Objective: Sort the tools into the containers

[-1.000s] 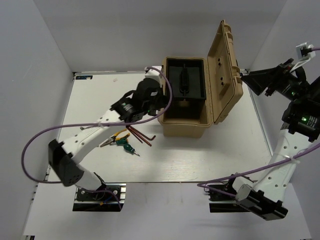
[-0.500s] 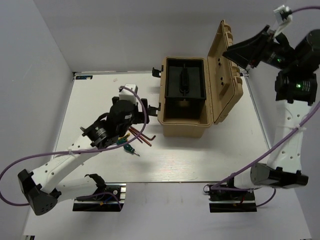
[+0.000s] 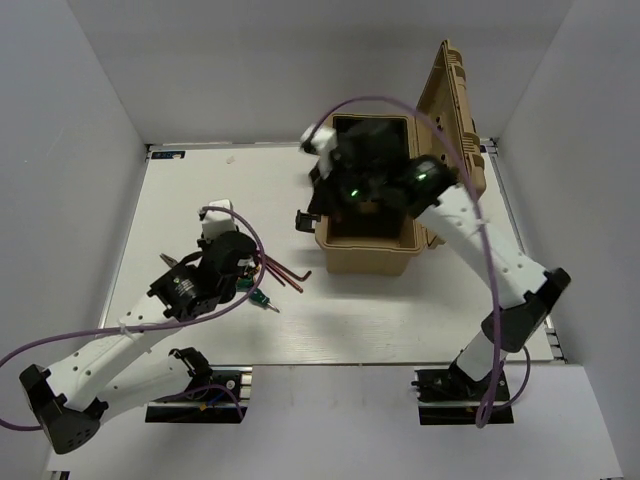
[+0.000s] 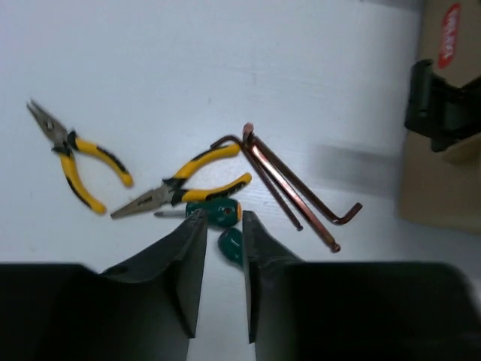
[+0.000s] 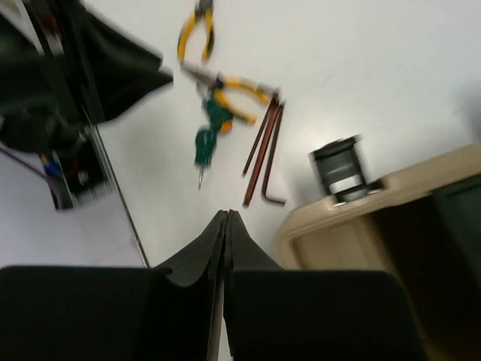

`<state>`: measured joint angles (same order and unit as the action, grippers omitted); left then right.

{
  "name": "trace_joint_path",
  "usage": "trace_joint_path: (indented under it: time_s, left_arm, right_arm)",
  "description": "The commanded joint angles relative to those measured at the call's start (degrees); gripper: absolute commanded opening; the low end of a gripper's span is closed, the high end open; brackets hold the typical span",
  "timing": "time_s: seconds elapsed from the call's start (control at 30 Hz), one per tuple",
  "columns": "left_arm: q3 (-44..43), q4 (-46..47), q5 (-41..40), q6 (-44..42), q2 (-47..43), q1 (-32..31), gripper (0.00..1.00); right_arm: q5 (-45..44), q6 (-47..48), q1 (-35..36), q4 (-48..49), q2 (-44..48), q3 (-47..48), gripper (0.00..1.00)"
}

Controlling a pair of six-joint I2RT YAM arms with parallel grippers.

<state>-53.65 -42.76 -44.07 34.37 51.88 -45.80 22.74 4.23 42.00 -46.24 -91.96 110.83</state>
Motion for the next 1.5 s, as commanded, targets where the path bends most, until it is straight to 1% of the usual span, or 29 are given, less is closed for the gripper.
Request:
trace_joint_path:
  time_s: [0.0, 0.03, 0.07, 0.13, 0.17, 0.2, 0.23, 0.27, 0.3, 0.33, 0.37, 0.43, 0.47, 0.5, 0.53, 0.57, 0.6, 0.67, 0.7, 0.8, 0.93, 1.13, 1.23, 1.43, 1.47]
  left_arm:
    - [2.84, -6.8, -2.16, 8.68, -2.83, 0.27, 0.33]
    - [4.33, -6.81, -1.55, 9.57, -4.05, 0.27, 0.14]
    - [4.95, -7.94, -1.02, 10.27, -4.67, 0.27, 0.08]
    - [5.65, -9.61, -0.4, 12.2, -5.21, 0.27, 0.01]
    - [5.66, -10.58, -0.4, 13.26, -5.99, 0.27, 0.01]
    - [4.88, -13.89, -0.4, 14.05, -6.61, 0.27, 0.05]
    - [3.39, -15.49, -0.4, 14.84, -6.61, 0.27, 0.33]
    - [2.68, -16.64, -0.4, 14.85, -7.57, 0.27, 0.51]
    - [2.15, -18.04, -1.01, 14.85, -9.32, 0.27, 0.64]
    - [2.14, -18.06, -1.01, 13.2, -10.47, 0.27, 0.71]
    - [2.14, -17.36, -1.71, 11.53, -11.7, 0.27, 0.77]
    - [3.63, -14.29, -2.24, 8.1, -15.57, 0.27, 0.79]
    - [4.42, -13.06, -2.77, 5.04, -16.8, 0.27, 0.79]
    - [6.0, -11.92, -2.77, 3.61, -17.94, 0.27, 0.79]
    - [6.88, -9.21, -1.81, 1.95, -20.21, 0.27, 0.79]
    - [7.85, -7.88, -1.8, -1.12, -21.37, 0.27, 0.79]
    - [9.07, -6.99, -1.8, -1.76, -22.34, 0.27, 0.79]
    - [9.09, -4.79, -0.58, -4.29, -23.83, 0.27, 0.79]
    - [9.61, -4.79, -0.57, -4.92, -24.97, 0.27, 0.79]
    - [10.14, -2.95, -0.05, -6.15, -25.77, 0.27, 0.79]
    - [10.14, -2.94, 1.01, -6.16, -25.77, 0.27, 0.79]
    - [11.2, -1.19, 2.24, -7.21, -25.25, 0.27, 0.79]
    - [11.2, -1.18, 2.24, -7.21, -25.25, 0.27, 0.8]
    - [11.2, -1.18, 2.24, -7.21, -25.25, 0.27, 0.8]
    - [11.2, -1.18, 2.24, -7.21, -25.25, 0.27, 0.8]
  right_arm:
    - [-13.32, 7.98, 8.52, -4.13, -1.37, -4.29, 0.0]
    - [-13.51, 8.07, 9.5, -3.95, -2.68, -5.0, 0.0]
    - [-13.86, 8.16, 12.03, -3.95, -4.09, -6.4, 0.0]
    - [-15.09, 8.34, 13.54, -3.6, -5.41, -7.37, 0.0]
    - [-15.36, 8.51, 14.77, -3.42, -7.77, -8.25, 0.03]
    - [-15.36, 8.43, 16.0, -3.07, -8.58, -8.78, 0.08]
    - [-15.27, 8.51, 16.53, -3.24, -9.37, -8.96, 0.22]
    - [-15.1, 8.43, 17.41, -3.07, -12.07, -8.87, 0.3]
    - [-15.18, 8.08, 18.2, -2.89, -12.88, -8.52, 0.34]
    - [-14.4, 7.64, 18.73, -2.81, -14.8, -7.65, 0.42]
    - [-14.31, 7.2, 19.08, -2.54, -16.83, -7.12, 0.46]
    - [-13.52, 5.88, 20.14, -2.36, -20.77, -3.8, 0.53]
    - [-13.43, 5.62, 20.31, -2.54, -22.11, -2.64, 0.55]
    - [-12.56, 5.44, 20.84, -3.24, -26.3, -1.41, 0.57]
    - [-11.5, 4.39, 21.02, -3.94, -27.82, 3.04, 0.6]
    - [-10.97, 4.04, 21.02, -4.64, -29.22, 4.65, 0.61]
    - [-10.62, 3.77, 21.19, -5.0, -33.15, 7.53, 0.64]
    - [-11.57, 2.98, 21.72, -5.44, -34.94, 10.54, 0.67]
    - [-11.93, 2.89, 21.64, -5.18, -37.3, 11.33, 0.74]
    - [-13.16, 1.92, 21.72, -2.64, -38.99, 11.78, 0.76]
    - [-12.47, 1.13, 21.55, -2.63, -41.19, 12.05, 0.77]
    - [-12.2, 0.25, 21.63, -1.14, -42.95, 12.13, 0.77]
    - [-12.2, -0.1, 21.64, -0.78, -45.05, 13.71, 0.77]
    - [-14.65, -1.42, 22.16, 0.98, -47.34, 14.77, 0.77]
    - [-14.83, -1.59, 22.16, 0.97, -47.95, 14.77, 0.76]
